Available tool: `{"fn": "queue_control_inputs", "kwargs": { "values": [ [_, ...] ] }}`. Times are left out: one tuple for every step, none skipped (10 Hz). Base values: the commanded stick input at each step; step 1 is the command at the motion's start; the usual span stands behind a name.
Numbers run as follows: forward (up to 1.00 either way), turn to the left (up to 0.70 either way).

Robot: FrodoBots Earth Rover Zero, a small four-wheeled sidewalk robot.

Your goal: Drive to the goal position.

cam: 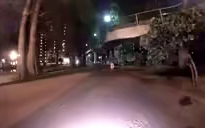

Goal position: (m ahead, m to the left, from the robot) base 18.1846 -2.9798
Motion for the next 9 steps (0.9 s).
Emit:
{"fn": "queue_control_inputs", "kwargs": {
  "values": [
    [0.70, 0.00],
    [0.70, 0.00],
    [0.70, 0.00],
    [0.70, 0.00],
    [0.70, 0.00],
    [0.70, 0.00],
    [0.70, 0.00],
    [0.70, 0.00],
    [0.70, 0.00]
  ]
}}
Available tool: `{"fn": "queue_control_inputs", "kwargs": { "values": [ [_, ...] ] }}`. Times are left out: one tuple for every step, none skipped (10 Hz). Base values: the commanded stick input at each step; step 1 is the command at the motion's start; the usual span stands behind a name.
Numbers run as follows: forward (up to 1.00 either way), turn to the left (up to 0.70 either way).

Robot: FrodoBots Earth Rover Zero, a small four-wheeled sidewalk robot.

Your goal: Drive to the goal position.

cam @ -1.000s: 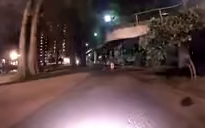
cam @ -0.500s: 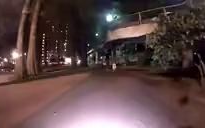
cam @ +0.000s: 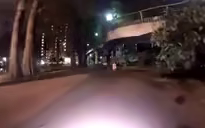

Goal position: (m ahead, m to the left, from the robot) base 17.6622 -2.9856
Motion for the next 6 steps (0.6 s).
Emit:
{"fn": "queue_control_inputs", "kwargs": {
  "values": [
    [0.70, 0.00],
    [0.70, 0.00],
    [0.70, 0.00],
    [0.70, 0.00],
    [0.70, 0.00],
    [0.70, 0.00]
  ]
}}
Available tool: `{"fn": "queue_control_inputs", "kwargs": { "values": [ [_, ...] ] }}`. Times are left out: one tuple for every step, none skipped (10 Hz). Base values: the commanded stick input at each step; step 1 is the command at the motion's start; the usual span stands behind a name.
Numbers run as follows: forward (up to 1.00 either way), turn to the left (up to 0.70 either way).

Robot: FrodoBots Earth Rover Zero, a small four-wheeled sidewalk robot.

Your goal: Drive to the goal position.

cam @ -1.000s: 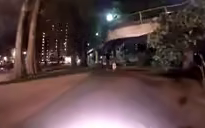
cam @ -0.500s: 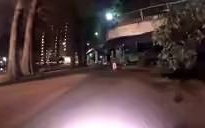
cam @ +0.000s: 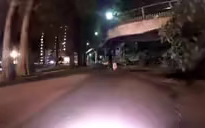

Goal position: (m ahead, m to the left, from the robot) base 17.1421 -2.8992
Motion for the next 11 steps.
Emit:
{"fn": "queue_control_inputs", "kwargs": {
  "values": [
    [0.70, 0.00],
    [0.70, 0.00],
    [0.70, 0.00],
    [0.70, 0.00],
    [0.70, 0.01],
    [0.70, 0.01],
    [0.70, 0.00],
    [0.70, 0.00],
    [0.70, 0.00],
    [0.70, 0.06],
    [0.70, 0.14]
  ]
}}
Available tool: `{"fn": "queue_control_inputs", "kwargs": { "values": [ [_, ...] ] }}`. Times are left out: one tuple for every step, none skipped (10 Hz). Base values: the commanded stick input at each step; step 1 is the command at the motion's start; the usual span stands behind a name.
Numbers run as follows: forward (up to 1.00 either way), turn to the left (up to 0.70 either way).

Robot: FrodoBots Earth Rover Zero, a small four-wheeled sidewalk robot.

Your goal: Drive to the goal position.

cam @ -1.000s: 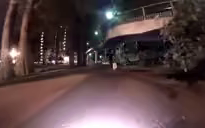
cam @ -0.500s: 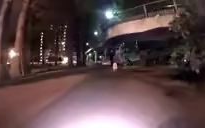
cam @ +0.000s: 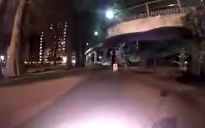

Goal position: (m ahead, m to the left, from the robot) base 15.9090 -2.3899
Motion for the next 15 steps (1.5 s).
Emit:
{"fn": "queue_control_inputs", "kwargs": {
  "values": [
    [0.70, 0.09],
    [0.70, 0.00],
    [0.70, 0.00],
    [0.70, 0.00],
    [0.70, -0.05],
    [0.70, -0.14],
    [0.70, -0.12],
    [0.70, -0.01],
    [0.70, 0.00],
    [0.70, 0.00],
    [0.70, 0.00],
    [0.70, 0.00],
    [0.70, 0.00],
    [0.70, 0.00],
    [0.70, 0.00]
  ]
}}
